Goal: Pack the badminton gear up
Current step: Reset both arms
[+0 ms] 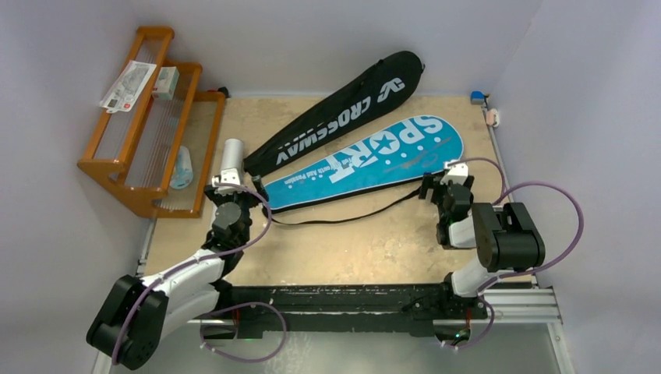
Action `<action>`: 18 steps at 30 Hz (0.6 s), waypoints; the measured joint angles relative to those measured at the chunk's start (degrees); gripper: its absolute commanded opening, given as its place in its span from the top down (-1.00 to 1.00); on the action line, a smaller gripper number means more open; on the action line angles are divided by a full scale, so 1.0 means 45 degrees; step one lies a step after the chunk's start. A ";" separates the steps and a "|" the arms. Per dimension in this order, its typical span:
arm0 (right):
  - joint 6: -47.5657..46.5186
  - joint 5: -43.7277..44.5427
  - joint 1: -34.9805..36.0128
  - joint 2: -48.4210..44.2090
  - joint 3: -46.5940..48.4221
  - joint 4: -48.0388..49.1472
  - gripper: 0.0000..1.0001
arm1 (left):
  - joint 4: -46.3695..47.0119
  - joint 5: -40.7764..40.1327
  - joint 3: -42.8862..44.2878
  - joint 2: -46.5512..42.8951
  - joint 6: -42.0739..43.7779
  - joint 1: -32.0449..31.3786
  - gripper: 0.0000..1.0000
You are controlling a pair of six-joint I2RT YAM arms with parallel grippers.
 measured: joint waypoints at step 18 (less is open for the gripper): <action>-0.0510 -0.0340 0.0325 -0.0189 0.1039 -0.0296 -0.98 | 0.4240 0.3419 -0.0287 0.5518 0.1409 0.4362 -1.00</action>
